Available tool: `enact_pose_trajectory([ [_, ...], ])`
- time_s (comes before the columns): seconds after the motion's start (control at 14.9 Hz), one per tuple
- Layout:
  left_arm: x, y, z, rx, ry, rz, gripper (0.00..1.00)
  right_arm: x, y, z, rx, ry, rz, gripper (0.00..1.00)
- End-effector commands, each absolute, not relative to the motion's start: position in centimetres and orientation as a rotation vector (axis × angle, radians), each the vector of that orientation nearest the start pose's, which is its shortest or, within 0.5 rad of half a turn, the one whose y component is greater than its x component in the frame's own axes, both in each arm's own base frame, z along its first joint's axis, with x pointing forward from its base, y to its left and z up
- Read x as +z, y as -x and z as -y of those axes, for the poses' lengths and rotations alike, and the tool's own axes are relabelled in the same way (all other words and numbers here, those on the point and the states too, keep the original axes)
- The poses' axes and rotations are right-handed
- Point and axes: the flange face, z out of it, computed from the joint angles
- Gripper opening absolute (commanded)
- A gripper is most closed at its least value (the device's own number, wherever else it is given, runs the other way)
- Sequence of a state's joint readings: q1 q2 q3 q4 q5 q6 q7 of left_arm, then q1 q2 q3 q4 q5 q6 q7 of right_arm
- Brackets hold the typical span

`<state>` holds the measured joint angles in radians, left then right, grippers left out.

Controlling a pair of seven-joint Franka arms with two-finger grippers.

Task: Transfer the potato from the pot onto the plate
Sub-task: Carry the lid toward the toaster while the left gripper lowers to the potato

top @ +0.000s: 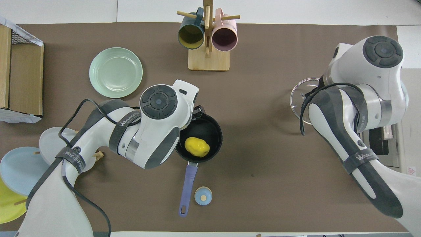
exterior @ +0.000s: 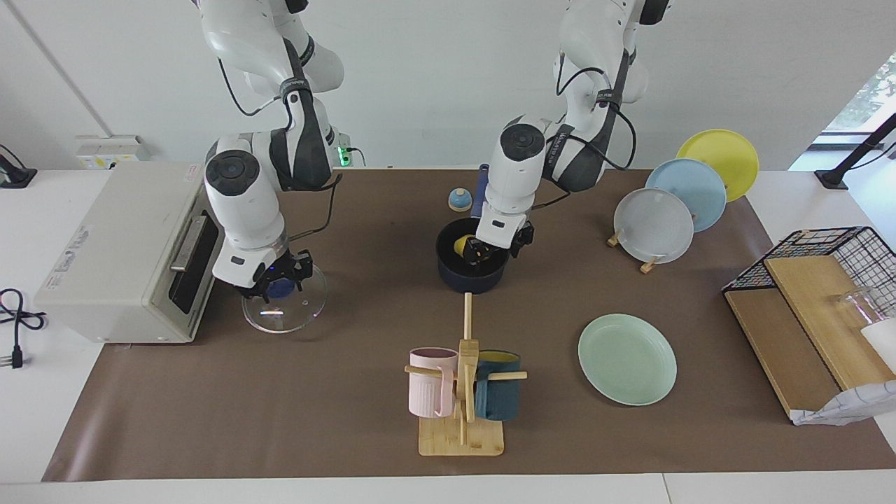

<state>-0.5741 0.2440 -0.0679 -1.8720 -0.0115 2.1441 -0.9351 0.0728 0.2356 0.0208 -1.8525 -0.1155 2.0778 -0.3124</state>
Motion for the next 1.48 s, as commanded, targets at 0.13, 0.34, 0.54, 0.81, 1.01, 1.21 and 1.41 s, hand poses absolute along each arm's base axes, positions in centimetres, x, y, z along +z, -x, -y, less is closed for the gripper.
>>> enact_pose_trajectory([
  [0.13, 37.6, -47.3, 38.4, 0.011, 3.129, 0.557, 1.0, 37.4, -58.6, -2.8, -0.071, 3.13, 0.835, 0.57],
  [0.34, 35.9, -46.1, 38.8, 0.018, 3.117, 0.593, 1.0, 36.2, -57.9, -1.4, -0.122, 3.128, 0.85, 0.57],
  [0.54, 34.6, -45.4, 39.7, 0.029, 3.104, 0.621, 1.0, 35.2, -56.8, -1.2, -0.128, 3.129, 0.833, 0.59],
  [0.81, 33.6, -44.2, 39.8, 0.06, 3.077, 0.623, 1.0, 34.4, -56.1, -0.4, -0.144, 3.129, 0.835, 0.6],
  [1.01, 33.5, -43.9, 39.9, 0.065, 3.064, 0.68, 1.0, 34.1, -55.8, 0.2, -0.134, 3.134, 0.812, 0.61],
  [1.21, 33.3, -43.3, 40.6, 0.07, 3.062, 0.712, 1.0, 33.9, -55.8, 0.2, -0.153, 3.133, 0.816, 0.61],
  [1.41, 32.9, -43.1, 40.8, 0.067, 3.06, 0.757, 1.0, 33.6, -55.5, 0.3, -0.148, 3.134, 0.81, 0.66],
])
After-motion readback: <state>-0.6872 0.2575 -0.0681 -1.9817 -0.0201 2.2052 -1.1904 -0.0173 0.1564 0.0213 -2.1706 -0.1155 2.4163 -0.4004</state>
